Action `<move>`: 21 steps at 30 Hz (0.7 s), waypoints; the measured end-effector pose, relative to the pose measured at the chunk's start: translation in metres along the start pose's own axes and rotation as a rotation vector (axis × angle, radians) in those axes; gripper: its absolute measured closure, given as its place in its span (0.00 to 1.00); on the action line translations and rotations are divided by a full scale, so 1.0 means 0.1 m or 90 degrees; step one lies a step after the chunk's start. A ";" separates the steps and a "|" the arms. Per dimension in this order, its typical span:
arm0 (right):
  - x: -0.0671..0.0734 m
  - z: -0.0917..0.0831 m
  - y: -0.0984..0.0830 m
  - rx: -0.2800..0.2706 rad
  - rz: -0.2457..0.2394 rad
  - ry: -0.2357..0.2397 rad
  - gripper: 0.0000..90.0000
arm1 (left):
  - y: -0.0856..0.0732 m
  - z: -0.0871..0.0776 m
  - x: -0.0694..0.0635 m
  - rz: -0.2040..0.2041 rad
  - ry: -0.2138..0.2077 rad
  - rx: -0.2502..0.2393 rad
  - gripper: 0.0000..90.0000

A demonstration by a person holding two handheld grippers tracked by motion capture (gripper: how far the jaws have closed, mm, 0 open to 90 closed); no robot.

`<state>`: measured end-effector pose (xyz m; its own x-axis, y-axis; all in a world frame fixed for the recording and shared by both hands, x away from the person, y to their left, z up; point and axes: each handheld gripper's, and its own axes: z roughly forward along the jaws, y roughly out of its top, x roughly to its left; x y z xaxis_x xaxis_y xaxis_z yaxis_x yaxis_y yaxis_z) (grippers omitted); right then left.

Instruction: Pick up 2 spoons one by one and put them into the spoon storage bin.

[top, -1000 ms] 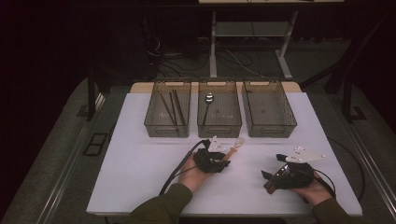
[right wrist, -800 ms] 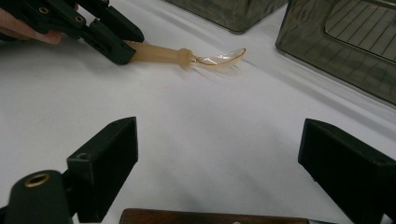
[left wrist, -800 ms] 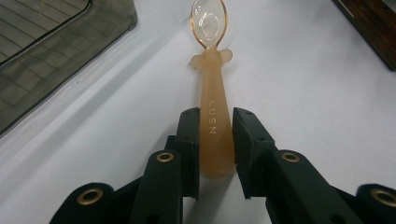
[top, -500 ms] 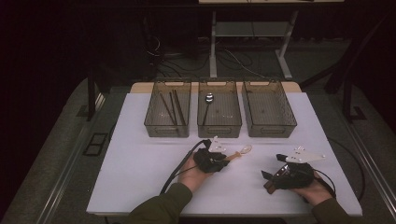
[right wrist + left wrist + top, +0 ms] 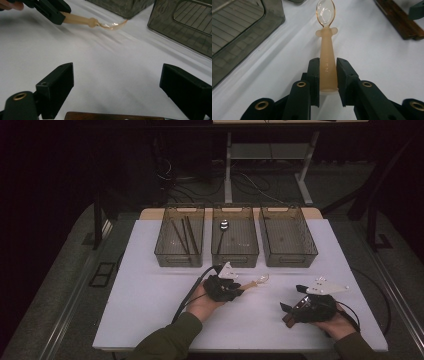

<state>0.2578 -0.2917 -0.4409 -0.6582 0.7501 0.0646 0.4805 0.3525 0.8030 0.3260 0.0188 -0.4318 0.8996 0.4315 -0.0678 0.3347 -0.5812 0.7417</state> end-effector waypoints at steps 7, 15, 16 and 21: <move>0.00 0.00 0.00 -0.002 0.000 -0.001 0.13 | 0.07 -0.13 0.02 0.001 -0.021 -0.021 0.82; -0.01 0.00 0.00 0.001 -0.002 -0.001 0.13 | 0.15 -0.24 0.07 0.015 -0.042 -0.036 0.82; -0.01 0.00 0.00 0.000 -0.004 -0.001 0.13 | 0.17 -0.26 0.09 0.019 -0.043 -0.040 0.82; -0.01 0.00 -0.01 0.001 -0.004 -0.001 0.13 | 0.25 -0.37 0.18 0.018 -0.054 -0.051 0.82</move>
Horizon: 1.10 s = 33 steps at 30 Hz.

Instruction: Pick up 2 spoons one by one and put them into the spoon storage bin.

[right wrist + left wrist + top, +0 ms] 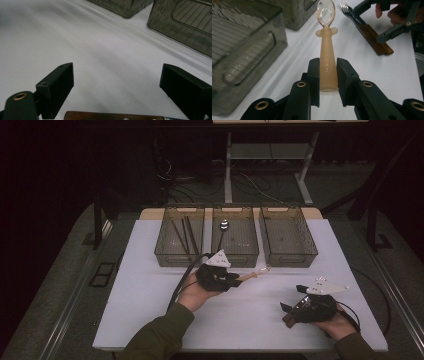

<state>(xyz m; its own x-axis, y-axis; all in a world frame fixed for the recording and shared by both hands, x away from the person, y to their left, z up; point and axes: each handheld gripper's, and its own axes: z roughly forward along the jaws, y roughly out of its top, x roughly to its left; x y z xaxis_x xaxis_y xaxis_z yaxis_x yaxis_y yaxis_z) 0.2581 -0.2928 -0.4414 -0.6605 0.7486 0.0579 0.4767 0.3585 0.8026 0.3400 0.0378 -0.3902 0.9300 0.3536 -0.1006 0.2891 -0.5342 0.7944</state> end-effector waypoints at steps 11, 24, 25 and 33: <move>0.00 0.00 0.00 -0.002 0.005 -0.003 0.13 | 0.19 -0.11 0.27 -0.014 0.024 -0.012 0.82; 0.00 -0.01 0.00 -0.001 0.009 -0.002 0.13 | 0.39 -0.11 0.65 -0.065 0.093 -0.027 0.81; 0.00 -0.01 0.00 -0.002 0.009 -0.002 0.13 | 0.40 -0.11 0.68 -0.069 0.097 -0.028 0.81; 0.00 -0.01 0.00 -0.005 0.007 0.000 0.13 | 0.44 0.01 0.85 -0.074 0.156 0.018 0.81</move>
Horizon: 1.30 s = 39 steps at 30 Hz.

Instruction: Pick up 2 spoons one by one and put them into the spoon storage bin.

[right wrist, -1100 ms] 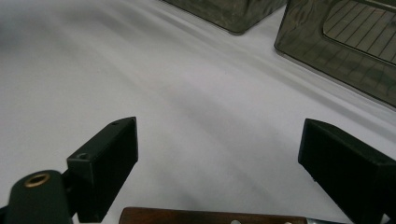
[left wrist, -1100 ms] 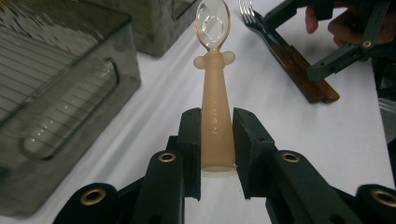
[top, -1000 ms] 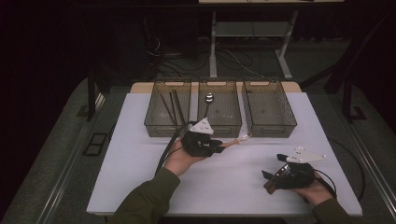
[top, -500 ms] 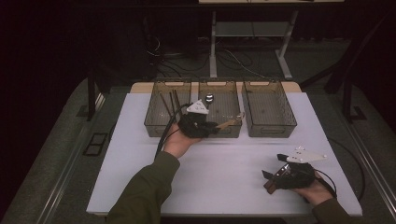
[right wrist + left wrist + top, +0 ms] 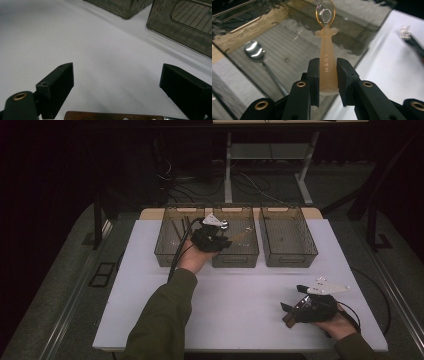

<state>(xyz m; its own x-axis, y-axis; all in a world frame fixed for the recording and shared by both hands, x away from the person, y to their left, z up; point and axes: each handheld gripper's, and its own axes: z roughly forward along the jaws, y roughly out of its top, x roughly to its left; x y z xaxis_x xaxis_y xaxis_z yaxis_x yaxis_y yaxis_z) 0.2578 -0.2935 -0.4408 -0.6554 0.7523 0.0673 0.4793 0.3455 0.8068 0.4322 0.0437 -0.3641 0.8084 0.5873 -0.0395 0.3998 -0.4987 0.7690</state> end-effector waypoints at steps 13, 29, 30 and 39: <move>0.01 -0.01 0.00 -0.002 0.001 0.004 0.13 | 0.03 0.26 0.17 -0.041 0.028 0.052 0.81; 0.01 -0.01 0.00 -0.003 -0.003 0.006 0.13 | 0.03 0.35 0.15 -0.044 0.029 0.044 0.65; 0.01 -0.01 0.00 -0.002 -0.003 0.006 0.13 | 0.03 0.35 0.15 -0.043 0.028 0.042 0.63; 0.01 -0.01 0.00 -0.002 -0.003 0.005 0.13 | 0.06 0.24 0.08 -0.024 0.006 -0.003 0.51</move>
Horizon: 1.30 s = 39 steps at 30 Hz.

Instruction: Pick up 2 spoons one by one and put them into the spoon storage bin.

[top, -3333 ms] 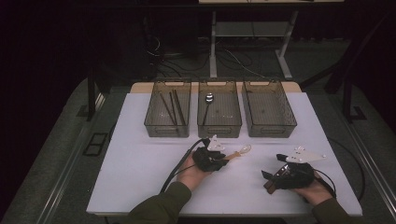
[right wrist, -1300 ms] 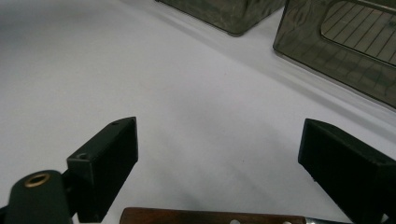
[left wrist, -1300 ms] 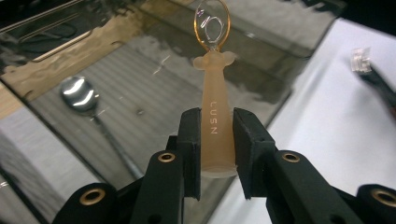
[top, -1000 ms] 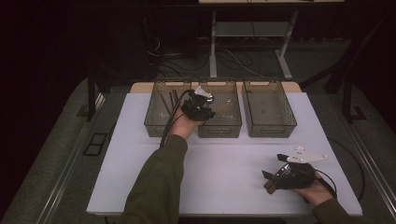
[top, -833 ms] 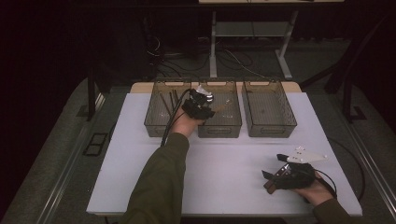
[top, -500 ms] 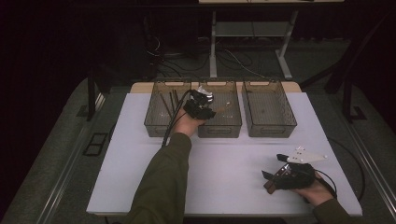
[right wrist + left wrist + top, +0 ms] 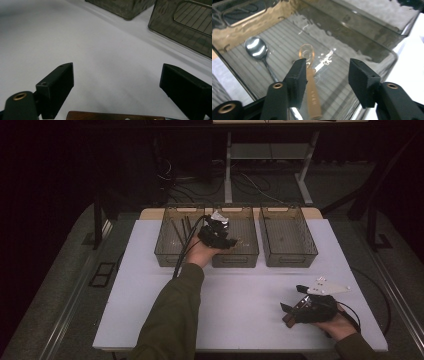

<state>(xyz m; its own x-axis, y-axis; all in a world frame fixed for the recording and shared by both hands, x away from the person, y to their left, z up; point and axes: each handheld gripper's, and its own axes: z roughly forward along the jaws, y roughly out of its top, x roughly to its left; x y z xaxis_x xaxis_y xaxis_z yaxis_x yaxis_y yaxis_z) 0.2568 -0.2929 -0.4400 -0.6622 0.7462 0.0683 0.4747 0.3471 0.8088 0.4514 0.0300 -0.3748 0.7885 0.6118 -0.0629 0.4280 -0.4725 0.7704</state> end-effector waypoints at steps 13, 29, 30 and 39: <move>-0.01 0.01 -0.01 0.004 0.002 -0.003 0.13 | -0.16 -0.37 -0.14 0.020 -0.036 -0.048 0.38; -0.01 0.02 -0.01 0.012 0.004 -0.006 0.13 | -0.66 -0.75 -0.28 0.041 -0.050 -0.064 0.28; -0.01 0.02 -0.01 0.012 0.006 -0.005 0.13 | -0.68 -0.76 -0.28 0.037 -0.050 -0.067 0.28; -0.02 0.03 -0.01 0.012 0.004 -0.009 0.13 | -0.96 -0.90 -0.33 0.032 -0.048 -0.079 0.20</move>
<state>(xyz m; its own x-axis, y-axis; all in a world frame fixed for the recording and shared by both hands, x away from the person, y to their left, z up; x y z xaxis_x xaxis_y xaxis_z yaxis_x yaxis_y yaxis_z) 0.2593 -0.2927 -0.4426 -0.6512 0.7561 0.0647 0.4897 0.3536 0.7969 0.3447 0.1123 -0.3893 0.8403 0.5381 -0.0656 0.3331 -0.4170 0.8457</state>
